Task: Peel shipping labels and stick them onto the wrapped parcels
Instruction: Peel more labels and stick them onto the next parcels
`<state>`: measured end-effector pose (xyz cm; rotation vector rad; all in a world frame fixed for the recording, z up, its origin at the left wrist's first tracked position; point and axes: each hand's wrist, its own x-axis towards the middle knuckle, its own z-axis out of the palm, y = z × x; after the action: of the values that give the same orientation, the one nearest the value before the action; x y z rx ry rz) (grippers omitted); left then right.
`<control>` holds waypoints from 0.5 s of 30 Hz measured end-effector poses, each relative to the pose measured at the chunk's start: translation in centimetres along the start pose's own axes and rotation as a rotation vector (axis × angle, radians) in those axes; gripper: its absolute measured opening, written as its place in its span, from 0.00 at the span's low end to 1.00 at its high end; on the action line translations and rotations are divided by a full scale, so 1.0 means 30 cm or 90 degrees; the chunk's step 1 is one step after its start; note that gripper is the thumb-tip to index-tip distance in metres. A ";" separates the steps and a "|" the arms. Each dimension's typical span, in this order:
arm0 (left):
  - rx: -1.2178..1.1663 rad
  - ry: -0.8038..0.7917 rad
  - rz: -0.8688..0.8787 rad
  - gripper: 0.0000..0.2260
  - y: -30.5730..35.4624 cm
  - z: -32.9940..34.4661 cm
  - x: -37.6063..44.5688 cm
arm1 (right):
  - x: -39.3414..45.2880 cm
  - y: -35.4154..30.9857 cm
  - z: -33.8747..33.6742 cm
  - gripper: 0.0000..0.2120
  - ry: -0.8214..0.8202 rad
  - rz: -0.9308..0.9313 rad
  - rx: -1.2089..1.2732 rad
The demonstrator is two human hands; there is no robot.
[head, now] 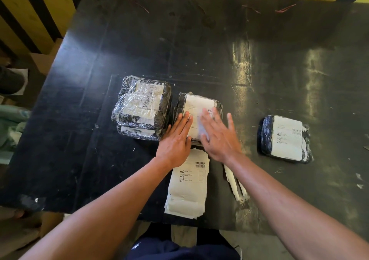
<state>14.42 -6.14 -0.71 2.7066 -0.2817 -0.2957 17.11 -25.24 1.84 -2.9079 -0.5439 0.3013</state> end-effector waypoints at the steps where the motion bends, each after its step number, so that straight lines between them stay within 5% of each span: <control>1: -0.002 -0.002 0.001 0.30 0.001 0.001 0.000 | -0.015 -0.030 0.017 0.32 -0.012 -0.033 0.001; 11: 0.000 0.014 0.011 0.30 -0.008 0.006 0.000 | -0.148 0.061 0.055 0.32 -0.001 0.049 -0.046; 15: -0.009 0.014 0.014 0.30 -0.005 0.012 0.000 | -0.172 -0.021 0.081 0.37 0.002 -0.032 -0.019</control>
<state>14.36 -6.14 -1.10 2.6888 -0.3008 -0.2614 11.64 -26.25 0.46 -2.9176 -0.6244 0.2841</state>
